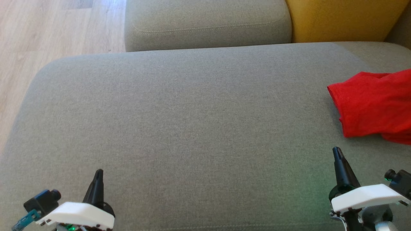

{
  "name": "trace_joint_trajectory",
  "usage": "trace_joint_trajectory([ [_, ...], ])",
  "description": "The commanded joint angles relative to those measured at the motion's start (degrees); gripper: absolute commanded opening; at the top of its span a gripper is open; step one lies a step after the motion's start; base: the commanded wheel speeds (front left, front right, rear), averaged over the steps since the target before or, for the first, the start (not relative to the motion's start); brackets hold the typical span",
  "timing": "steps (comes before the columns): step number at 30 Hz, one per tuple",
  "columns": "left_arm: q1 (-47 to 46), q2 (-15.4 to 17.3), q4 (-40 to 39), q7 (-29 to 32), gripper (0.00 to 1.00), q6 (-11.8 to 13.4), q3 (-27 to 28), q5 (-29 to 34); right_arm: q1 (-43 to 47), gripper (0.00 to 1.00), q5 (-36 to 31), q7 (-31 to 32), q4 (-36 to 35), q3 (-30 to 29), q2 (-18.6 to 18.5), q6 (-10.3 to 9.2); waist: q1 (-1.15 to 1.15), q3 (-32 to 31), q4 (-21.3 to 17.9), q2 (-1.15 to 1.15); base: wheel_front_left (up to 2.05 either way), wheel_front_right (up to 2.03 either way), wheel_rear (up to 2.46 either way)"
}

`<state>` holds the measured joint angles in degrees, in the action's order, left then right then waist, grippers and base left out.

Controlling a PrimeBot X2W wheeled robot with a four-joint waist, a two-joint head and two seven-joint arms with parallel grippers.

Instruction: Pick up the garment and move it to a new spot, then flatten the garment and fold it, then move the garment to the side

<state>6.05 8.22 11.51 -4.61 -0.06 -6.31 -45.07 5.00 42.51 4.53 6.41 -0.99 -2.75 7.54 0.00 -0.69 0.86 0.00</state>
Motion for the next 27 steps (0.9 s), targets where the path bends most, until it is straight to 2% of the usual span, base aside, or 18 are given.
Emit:
trace_joint_trajectory([
  [1, -3.26, 0.21, -1.38, 0.12, 0.00, -0.54, 1.84, -1.23, -3.10, 0.00, 1.43, -0.56, -1.50, 0.00, -1.21, -0.02, 0.00, 0.01, -0.01, 0.00, 0.00, 0.00, 0.00],
  [27, -6.47, -1.61, 0.02, 3.88, 0.00, -3.02, 5.56, -17.97, -5.94, 0.00, 19.54, -0.35, 1.74, -1.13, -1.44, -0.03, 0.00, 0.32, -0.31, 0.00, 0.00, 0.00, 0.00],
])
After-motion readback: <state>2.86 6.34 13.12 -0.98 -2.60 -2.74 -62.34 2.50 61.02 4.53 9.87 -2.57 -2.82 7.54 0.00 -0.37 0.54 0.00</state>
